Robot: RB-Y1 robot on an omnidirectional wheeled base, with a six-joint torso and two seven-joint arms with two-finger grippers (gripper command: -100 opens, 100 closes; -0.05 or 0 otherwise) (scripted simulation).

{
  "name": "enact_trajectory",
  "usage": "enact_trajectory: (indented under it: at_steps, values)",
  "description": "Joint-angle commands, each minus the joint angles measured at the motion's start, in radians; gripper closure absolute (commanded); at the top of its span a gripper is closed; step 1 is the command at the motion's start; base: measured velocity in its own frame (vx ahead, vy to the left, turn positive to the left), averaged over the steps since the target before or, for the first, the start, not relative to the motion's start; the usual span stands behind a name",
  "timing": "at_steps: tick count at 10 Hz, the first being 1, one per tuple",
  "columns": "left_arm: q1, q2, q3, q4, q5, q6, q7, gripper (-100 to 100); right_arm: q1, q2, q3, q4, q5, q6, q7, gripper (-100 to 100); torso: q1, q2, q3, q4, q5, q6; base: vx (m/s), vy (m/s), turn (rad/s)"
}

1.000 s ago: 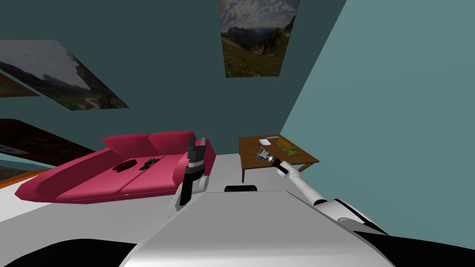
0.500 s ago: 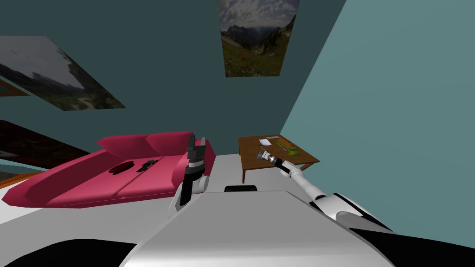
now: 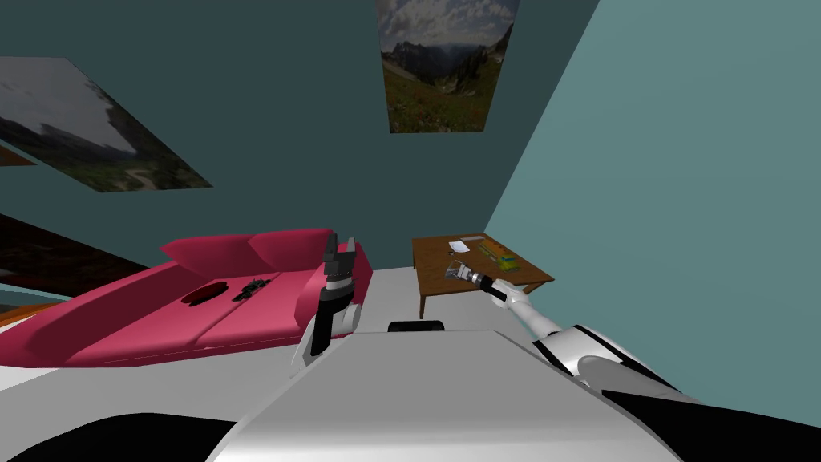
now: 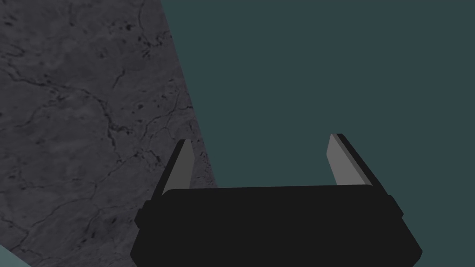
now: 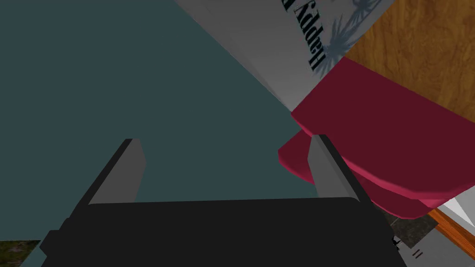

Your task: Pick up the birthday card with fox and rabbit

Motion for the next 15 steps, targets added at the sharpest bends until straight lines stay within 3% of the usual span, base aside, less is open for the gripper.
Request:
enact_trajectory:
  at_steps: [1, 6, 10, 11, 12, 13, 15]
  values:
    - [0.000, 0.000, 0.000, 0.000, 0.000, 0.000, 0.000, 0, -0.011, -0.030, 0.020, 0.037, 0.027, 0.010, 0.029, -100, 0.000, 0.000, 0.000, 0.000, 0.000, 0.000, 0.048, 0.030, -0.021]
    - [0.000, 0.000, 0.000, 0.000, 0.000, 0.000, 0.000, 0, -0.044, -0.075, 0.067, 0.182, 0.089, 0.017, 0.105, -100, -0.001, -0.001, -0.001, 0.000, 0.000, 0.000, 0.053, 0.022, -0.007]
    - [0.000, 0.000, 0.000, 0.000, 0.000, 0.000, 0.000, 0, -0.039, -0.079, 0.076, 0.192, 0.097, 0.024, 0.104, -100, -0.001, 0.002, 0.001, 0.000, 0.000, 0.000, 0.018, 0.005, -0.001]
    - [0.000, 0.000, 0.000, 0.000, 0.000, 0.000, 0.000, 0, -0.041, -0.078, 0.076, 0.195, 0.097, 0.022, 0.106, 0, -0.002, 0.002, 0.001, 0.001, 0.000, 0.000, 0.000, 0.000, 0.000]
    - [0.000, 0.000, 0.000, 0.000, 0.000, 0.000, 0.000, 0, -0.059, -0.055, 0.118, 0.170, 0.105, 0.072, 0.062, -100, -0.002, 0.003, 0.001, 0.001, 0.000, 0.000, -0.047, -0.096, 0.120]
    - [0.000, 0.000, 0.000, 0.000, 0.000, 0.000, 0.000, 0, -0.059, -0.055, 0.118, 0.189, 0.105, 0.073, 0.062, -100, -0.006, 0.004, 0.002, 0.001, -0.001, -0.001, -0.055, -0.129, 0.082]
    - [0.000, 0.000, 0.000, 0.000, 0.000, 0.000, 0.000, 0, -0.059, -0.055, 0.118, 0.170, 0.105, 0.097, 0.062, -100, -0.007, 0.005, 0.003, 0.001, -0.002, 0.000, -0.011, -0.042, -0.010]
